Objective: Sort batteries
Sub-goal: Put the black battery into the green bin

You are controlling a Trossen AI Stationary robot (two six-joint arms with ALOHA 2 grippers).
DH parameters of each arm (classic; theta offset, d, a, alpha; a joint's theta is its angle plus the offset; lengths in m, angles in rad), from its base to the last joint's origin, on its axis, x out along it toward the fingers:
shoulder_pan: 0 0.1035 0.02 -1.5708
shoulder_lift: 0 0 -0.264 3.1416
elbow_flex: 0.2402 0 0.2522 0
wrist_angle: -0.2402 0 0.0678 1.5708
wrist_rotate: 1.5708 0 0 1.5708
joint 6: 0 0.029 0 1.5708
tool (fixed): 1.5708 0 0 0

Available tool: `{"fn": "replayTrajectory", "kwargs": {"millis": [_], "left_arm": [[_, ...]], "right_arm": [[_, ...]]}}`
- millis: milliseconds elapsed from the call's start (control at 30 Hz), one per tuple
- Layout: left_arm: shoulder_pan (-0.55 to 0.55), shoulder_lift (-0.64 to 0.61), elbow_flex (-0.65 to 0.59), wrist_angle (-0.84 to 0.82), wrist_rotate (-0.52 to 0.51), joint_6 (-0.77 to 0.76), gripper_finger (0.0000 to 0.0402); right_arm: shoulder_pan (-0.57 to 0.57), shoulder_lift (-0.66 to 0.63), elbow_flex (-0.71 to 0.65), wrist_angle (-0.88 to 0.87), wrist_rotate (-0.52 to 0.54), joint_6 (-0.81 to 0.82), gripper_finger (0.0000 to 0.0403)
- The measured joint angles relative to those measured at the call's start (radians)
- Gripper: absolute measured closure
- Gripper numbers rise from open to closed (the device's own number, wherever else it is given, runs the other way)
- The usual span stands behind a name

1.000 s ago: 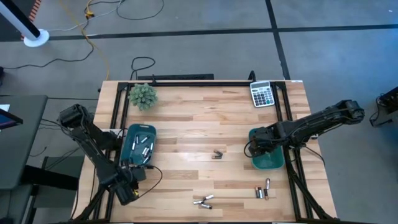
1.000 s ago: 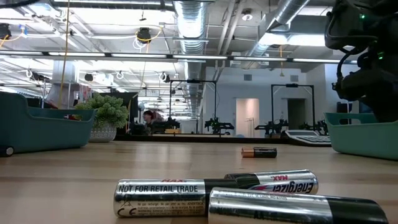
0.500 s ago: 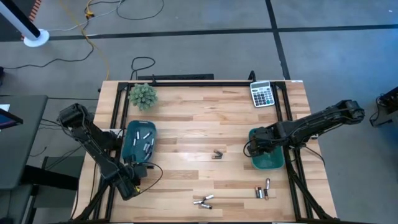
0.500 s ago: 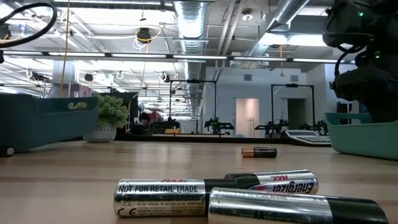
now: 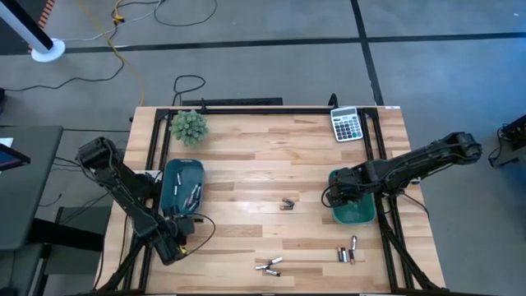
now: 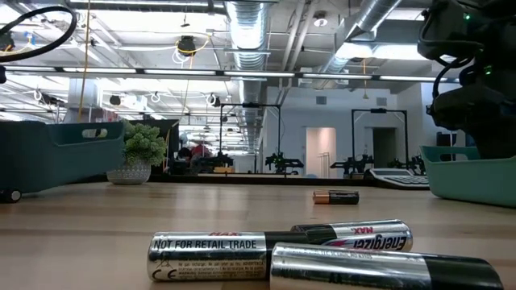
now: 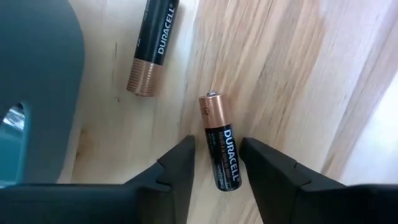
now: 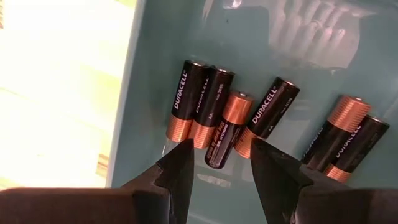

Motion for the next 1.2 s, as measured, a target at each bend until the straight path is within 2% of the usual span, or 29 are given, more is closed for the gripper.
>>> {"fn": "replayTrajectory", "kwargs": {"millis": [267,667,1000,1200], "left_arm": [[0.001,-0.001,0.003,0.026,0.042,-0.043,0.0366],[0.0,0.002,0.066,0.039,0.077,-0.064,0.0366],[0.001,0.0,0.193,-0.118,0.065,-0.071,0.0366],[0.002,0.0,0.301,-0.259,0.048,-0.058,0.0366]], "right_arm": [[0.0,0.0,0.0,0.006,0.0,0.0,0.023],[0.001,0.0,0.0,0.046,0.0,-0.003,0.023],[0.001,0.0,0.0,0.045,0.0,-0.011,0.023],[0.033,-0.084,0.017,0.027,0.012,-0.011,0.023]]}}
